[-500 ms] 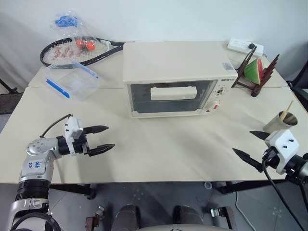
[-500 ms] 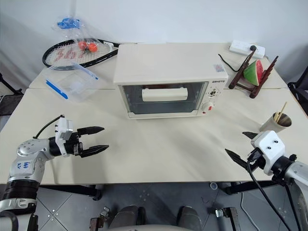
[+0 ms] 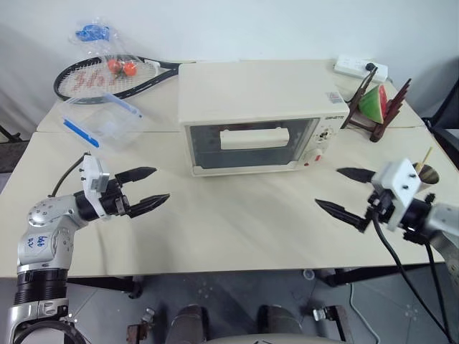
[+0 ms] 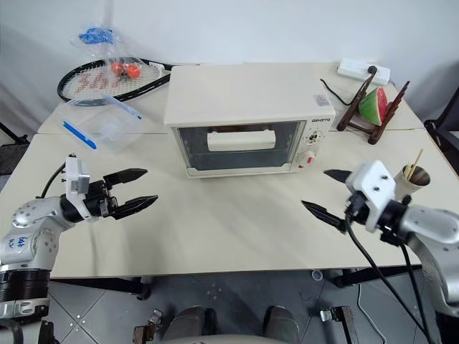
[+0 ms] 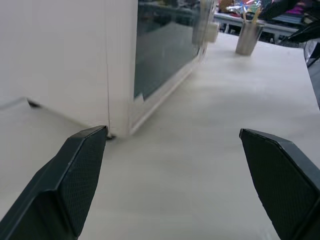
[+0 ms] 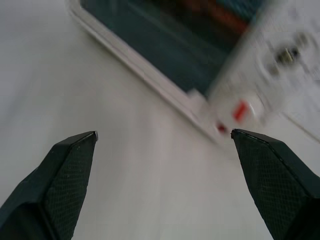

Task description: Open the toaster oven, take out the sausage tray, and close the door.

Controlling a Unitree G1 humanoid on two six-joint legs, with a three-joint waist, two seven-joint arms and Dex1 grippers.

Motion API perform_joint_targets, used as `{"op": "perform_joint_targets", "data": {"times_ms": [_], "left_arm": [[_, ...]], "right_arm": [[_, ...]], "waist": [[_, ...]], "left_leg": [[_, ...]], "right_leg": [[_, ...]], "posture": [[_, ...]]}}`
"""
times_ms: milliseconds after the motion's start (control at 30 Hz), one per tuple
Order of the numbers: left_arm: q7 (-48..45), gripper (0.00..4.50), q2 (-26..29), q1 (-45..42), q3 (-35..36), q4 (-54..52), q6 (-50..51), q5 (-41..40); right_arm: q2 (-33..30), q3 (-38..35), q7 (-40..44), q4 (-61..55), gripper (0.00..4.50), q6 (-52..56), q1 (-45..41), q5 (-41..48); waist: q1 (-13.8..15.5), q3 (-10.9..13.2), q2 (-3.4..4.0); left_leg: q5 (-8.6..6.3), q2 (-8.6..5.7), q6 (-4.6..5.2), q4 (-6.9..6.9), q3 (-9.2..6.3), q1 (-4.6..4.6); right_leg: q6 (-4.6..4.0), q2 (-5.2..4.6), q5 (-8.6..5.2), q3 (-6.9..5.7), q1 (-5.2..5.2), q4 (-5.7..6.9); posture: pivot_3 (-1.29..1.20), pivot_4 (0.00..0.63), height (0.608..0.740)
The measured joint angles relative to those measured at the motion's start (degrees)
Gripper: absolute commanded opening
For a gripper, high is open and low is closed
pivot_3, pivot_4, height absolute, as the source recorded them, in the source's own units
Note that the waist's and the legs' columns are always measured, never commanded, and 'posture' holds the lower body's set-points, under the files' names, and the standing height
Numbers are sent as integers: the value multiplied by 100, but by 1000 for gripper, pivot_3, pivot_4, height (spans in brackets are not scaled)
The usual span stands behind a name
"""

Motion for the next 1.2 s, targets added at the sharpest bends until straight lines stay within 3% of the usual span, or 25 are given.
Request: {"op": "perform_joint_targets", "data": {"times_ms": [300,633,1033,1200], "left_arm": [[254,4483,-38,447,236,-887,304,-427],[637,4483,-243,689,322,-1248,372,-605],[857,4483,-188,512,398,-1254,600,-723],[735,3274,-142,-91,342,-747,738,-728]], "right_arm": [[385,1224,655,1584,4500,-196,-2123,-108],[983,1910,1362,2887,4500,-835,-3319,-516],[863,1903,1655,1984,4500,-571,-2812,-455],[807,1878,1549,1535,4500,-576,-2392,-468]], "waist": [[-71,7,1],[-91,12,9],[-178,21,23],[-222,21,23]], "left_leg": [[-3,0,1,1,6,-3],[-4,1,0,0,11,-2],[-7,4,-4,-8,19,-2],[-7,4,-5,-9,23,-1]], "right_leg": [[1,0,0,-1,-2,-3],[1,0,0,1,-6,-1],[1,2,0,1,-15,-2],[1,2,0,1,-15,-5]], "posture": [[0,150,740],[0,150,740],[0,150,740],[0,150,740]]}}
